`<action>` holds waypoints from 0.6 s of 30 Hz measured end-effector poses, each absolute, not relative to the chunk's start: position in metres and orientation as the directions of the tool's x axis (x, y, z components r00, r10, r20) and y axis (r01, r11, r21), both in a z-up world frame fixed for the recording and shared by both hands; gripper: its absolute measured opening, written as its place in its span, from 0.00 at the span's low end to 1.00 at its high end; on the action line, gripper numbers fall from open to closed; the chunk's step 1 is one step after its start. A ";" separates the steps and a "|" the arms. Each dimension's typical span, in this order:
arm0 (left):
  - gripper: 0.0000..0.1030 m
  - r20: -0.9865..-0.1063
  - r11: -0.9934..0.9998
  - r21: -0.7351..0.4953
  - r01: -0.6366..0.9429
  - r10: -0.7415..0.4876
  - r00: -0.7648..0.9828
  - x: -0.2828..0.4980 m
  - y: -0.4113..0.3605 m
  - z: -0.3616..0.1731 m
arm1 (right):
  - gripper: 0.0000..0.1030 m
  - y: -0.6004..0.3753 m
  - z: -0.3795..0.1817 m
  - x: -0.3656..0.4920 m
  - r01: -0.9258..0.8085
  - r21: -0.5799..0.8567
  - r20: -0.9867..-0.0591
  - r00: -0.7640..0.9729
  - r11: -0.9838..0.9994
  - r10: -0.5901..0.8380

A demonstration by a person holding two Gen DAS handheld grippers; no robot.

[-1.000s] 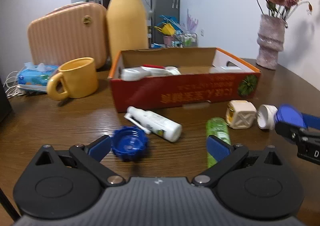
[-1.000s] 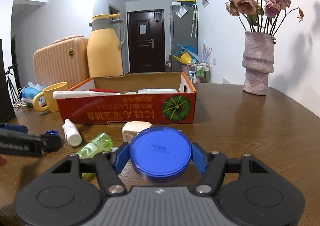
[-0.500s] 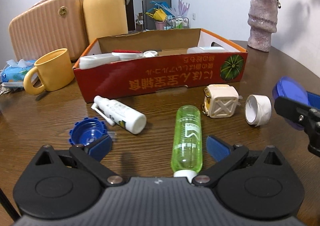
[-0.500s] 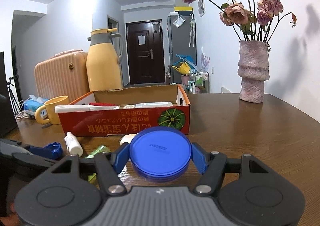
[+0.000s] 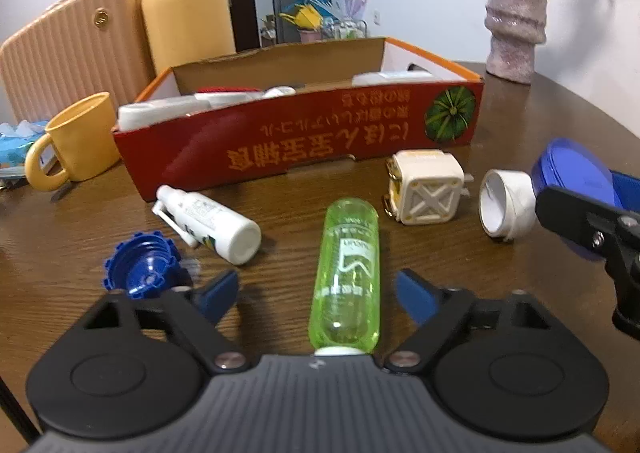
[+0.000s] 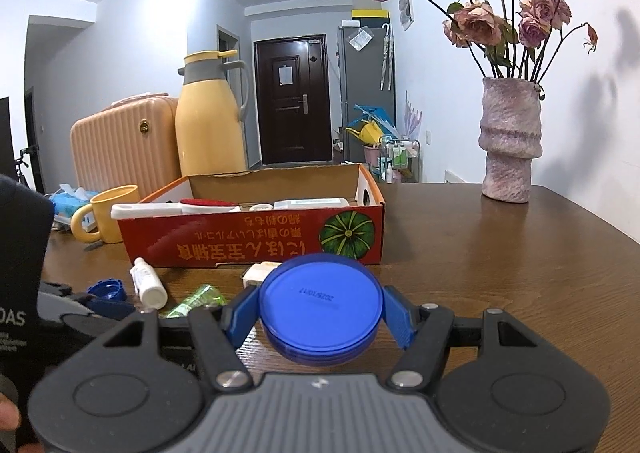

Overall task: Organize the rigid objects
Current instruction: 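Grasp the green plastic bottle with the left gripper while the right gripper holds the blue lid, then carry the green bottle in the left gripper and blue lid in the right gripper over the box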

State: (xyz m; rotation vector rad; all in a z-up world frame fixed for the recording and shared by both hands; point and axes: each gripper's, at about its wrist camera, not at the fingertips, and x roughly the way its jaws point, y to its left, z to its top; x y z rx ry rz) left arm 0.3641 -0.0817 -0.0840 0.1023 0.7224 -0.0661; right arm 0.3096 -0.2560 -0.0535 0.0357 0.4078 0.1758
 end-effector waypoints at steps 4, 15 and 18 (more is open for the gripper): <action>0.62 -0.663 0.991 0.047 0.123 -0.062 0.746 0.362 -0.081 -0.082 | 0.63 -0.256 -0.055 0.311 -0.163 0.070 -0.400 0.899 0.984 0.178; 0.30 -0.665 0.988 -0.019 0.155 -0.129 0.736 0.360 -0.076 -0.078 | 0.63 -0.254 -0.057 0.313 -0.169 0.069 -0.409 0.894 0.983 0.182; 0.30 -0.653 0.989 -0.021 0.148 -0.125 0.747 0.358 -0.073 -0.074 | 0.63 -0.254 -0.057 0.313 -0.173 0.073 -0.405 0.895 0.982 0.187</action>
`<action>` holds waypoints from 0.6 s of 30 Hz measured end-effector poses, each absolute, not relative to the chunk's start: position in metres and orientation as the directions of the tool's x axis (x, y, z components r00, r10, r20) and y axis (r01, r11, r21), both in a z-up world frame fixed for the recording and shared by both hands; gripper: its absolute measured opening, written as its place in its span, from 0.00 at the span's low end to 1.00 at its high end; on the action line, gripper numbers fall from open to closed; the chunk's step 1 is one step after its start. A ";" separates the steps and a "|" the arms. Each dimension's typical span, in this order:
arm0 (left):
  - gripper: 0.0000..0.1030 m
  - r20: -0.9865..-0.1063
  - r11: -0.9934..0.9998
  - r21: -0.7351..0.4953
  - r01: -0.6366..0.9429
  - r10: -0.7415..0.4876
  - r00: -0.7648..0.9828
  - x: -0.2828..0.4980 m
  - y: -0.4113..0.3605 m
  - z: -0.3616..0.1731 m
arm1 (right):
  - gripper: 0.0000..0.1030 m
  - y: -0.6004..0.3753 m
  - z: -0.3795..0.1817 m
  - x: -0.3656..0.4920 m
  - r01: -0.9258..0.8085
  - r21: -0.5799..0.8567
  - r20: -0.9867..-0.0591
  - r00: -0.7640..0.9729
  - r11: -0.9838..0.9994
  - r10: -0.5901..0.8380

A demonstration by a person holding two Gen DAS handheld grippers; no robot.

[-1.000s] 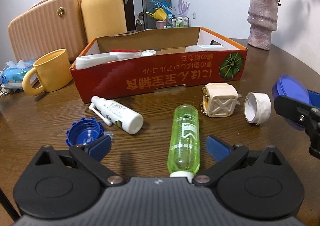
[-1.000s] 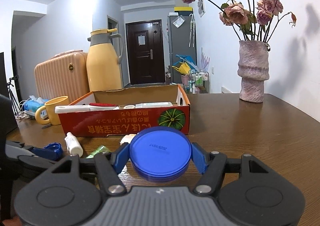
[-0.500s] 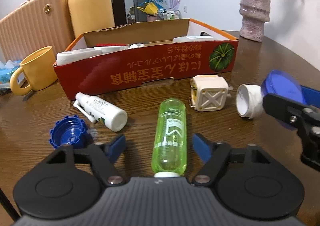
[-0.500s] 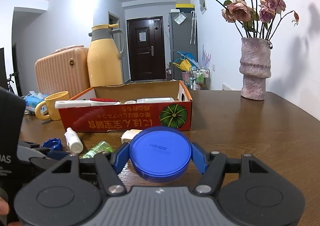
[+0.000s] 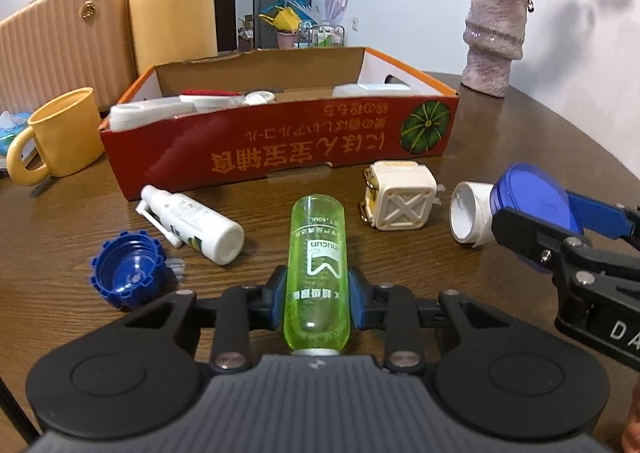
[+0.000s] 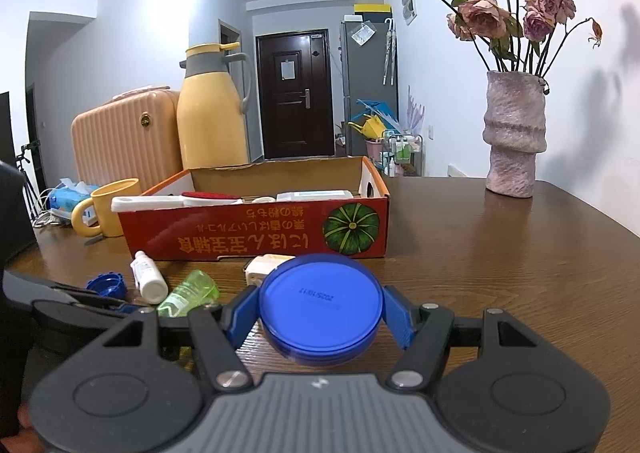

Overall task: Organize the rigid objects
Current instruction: 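Carry the green bottle in the left gripper and blue lid in the right gripper over the box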

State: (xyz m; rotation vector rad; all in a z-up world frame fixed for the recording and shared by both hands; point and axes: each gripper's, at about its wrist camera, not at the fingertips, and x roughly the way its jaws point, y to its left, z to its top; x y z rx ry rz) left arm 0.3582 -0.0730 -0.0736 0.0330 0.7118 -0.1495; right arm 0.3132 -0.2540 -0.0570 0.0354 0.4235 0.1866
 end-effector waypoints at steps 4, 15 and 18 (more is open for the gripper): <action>0.30 -0.633 0.988 -0.027 0.150 -0.133 0.763 0.354 -0.070 -0.067 | 0.63 -0.254 -0.058 0.313 -0.176 0.076 -0.396 0.898 0.981 0.192; 0.30 -0.552 0.990 -0.064 0.124 -0.138 0.822 0.338 -0.057 -0.038 | 0.63 -0.254 -0.057 0.310 -0.200 0.088 -0.345 0.913 0.976 0.218; 0.30 -0.529 0.991 -0.072 0.115 -0.135 0.838 0.334 -0.053 -0.031 | 0.63 -0.251 -0.055 0.309 -0.214 0.086 -0.317 0.920 0.973 0.231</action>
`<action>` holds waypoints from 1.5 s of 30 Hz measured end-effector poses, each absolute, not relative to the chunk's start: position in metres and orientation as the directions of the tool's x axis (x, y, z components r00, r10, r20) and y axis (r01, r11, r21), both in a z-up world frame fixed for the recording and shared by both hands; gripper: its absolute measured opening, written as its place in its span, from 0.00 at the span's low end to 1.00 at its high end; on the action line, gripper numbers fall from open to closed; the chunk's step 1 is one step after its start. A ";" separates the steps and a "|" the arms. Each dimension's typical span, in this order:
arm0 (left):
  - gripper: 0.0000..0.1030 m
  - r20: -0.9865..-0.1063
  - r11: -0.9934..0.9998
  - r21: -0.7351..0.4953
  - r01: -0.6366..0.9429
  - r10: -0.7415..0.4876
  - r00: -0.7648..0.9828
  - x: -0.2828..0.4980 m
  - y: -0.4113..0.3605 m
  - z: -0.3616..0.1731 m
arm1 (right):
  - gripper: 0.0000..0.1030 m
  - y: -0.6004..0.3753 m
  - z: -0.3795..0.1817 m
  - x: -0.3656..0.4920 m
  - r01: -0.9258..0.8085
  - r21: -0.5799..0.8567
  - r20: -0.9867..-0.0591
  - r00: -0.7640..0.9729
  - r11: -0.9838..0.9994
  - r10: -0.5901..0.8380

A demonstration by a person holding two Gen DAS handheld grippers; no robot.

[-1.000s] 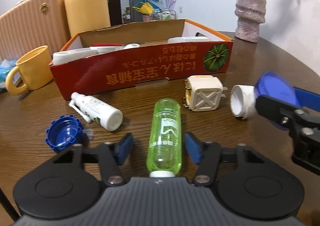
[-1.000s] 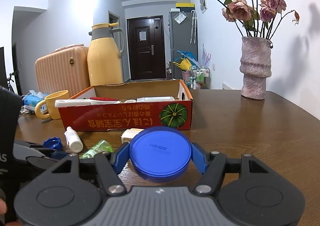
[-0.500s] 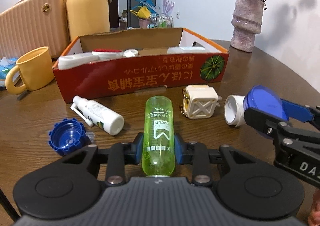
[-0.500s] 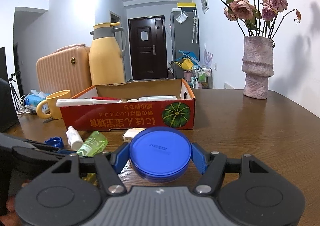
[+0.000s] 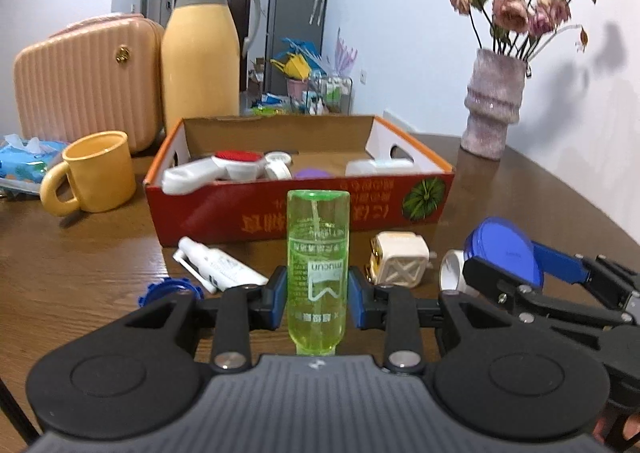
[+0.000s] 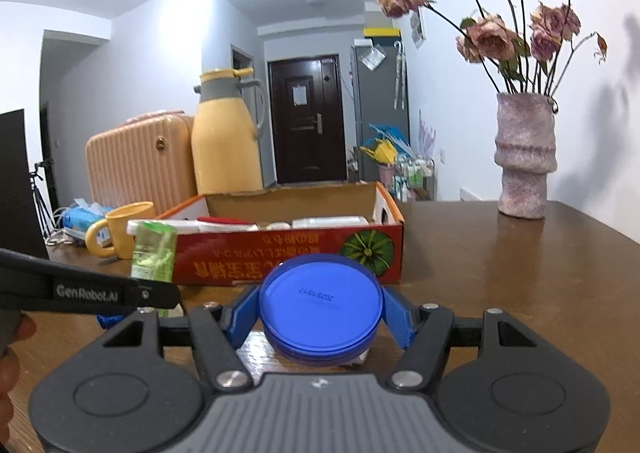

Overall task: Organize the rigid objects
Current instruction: 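Carry the green bottle in the left gripper and blue lid in the right gripper over the box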

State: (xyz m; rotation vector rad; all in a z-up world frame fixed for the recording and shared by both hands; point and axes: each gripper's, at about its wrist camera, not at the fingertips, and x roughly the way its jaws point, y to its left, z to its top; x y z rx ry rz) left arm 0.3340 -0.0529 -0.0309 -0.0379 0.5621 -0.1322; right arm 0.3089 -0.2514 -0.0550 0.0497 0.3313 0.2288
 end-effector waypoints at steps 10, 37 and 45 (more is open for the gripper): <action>0.30 -0.464 0.989 -0.122 0.089 -0.136 0.875 0.330 -0.041 -0.003 | 0.63 -0.246 -0.040 0.316 -0.234 0.094 -0.277 0.928 0.968 0.251; 0.30 -0.391 0.982 -0.189 -0.028 -0.049 0.919 0.396 -0.019 0.039 | 0.63 -0.224 0.001 0.381 -0.244 0.134 -0.192 0.944 0.960 0.267; 0.30 -0.393 0.980 -0.193 -0.053 -0.027 0.919 0.421 -0.017 0.038 | 0.63 -0.217 0.003 0.406 -0.230 0.156 -0.180 0.949 0.961 0.257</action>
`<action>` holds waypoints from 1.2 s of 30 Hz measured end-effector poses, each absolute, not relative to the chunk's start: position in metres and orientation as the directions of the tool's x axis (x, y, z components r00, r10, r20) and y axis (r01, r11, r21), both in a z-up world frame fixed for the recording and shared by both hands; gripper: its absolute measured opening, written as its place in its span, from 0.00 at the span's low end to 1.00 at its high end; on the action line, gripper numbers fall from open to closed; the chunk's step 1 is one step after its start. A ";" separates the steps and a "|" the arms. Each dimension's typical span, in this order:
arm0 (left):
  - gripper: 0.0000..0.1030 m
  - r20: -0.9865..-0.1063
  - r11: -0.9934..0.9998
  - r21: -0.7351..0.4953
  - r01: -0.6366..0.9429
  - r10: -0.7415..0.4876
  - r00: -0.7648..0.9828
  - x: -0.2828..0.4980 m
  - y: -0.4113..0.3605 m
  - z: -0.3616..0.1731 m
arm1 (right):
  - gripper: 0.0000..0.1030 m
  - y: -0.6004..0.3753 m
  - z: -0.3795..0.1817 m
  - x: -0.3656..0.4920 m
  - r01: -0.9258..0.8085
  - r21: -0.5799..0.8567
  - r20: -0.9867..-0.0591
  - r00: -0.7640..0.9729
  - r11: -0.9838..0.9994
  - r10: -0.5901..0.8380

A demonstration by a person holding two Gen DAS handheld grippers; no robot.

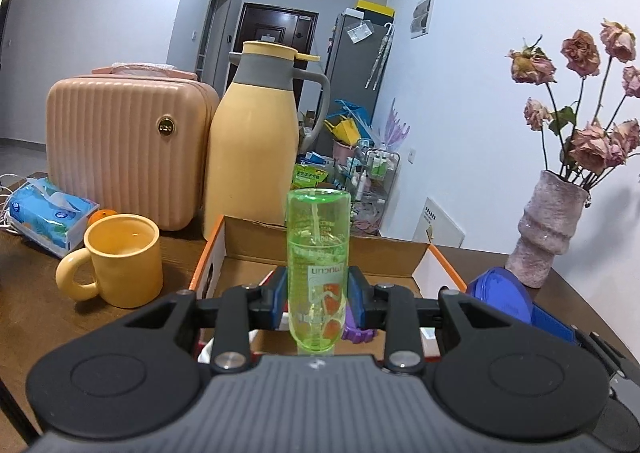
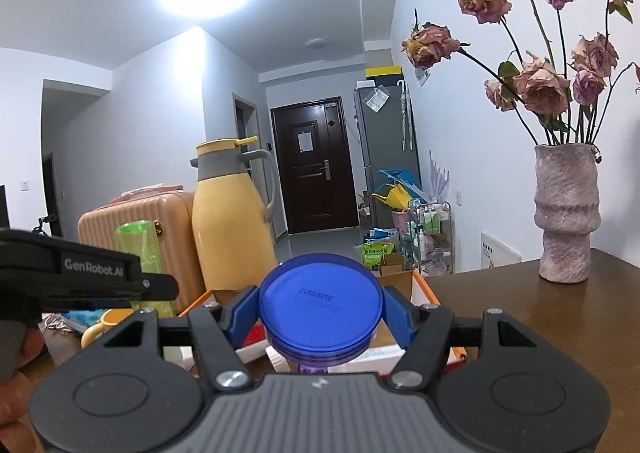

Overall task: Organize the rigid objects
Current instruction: 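Carry the green bottle in the left gripper and blue lid in the right gripper over the box, then open the left gripper to drop the green bottle while the right gripper drops the blue lid into the box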

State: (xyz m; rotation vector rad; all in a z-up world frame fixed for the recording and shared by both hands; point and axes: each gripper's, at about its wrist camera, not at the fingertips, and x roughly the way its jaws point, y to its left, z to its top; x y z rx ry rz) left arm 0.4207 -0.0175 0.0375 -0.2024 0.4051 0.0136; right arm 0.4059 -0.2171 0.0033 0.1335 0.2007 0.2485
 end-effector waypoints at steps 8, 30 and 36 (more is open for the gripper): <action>0.30 -0.402 0.974 -0.213 -0.078 -0.015 0.915 0.447 -0.011 0.036 | 0.63 -0.217 0.002 0.431 -0.230 0.176 -0.194 0.945 0.957 0.263; 0.30 -0.453 0.983 -0.168 -0.078 -0.006 0.891 0.520 -0.015 0.021 | 0.63 -0.204 -0.010 0.506 -0.234 0.141 -0.266 0.927 0.962 0.264; 0.30 -0.486 0.983 -0.163 -0.084 -0.006 0.874 0.535 -0.009 0.013 | 0.63 -0.202 -0.014 0.524 -0.231 0.115 -0.302 0.919 0.966 0.255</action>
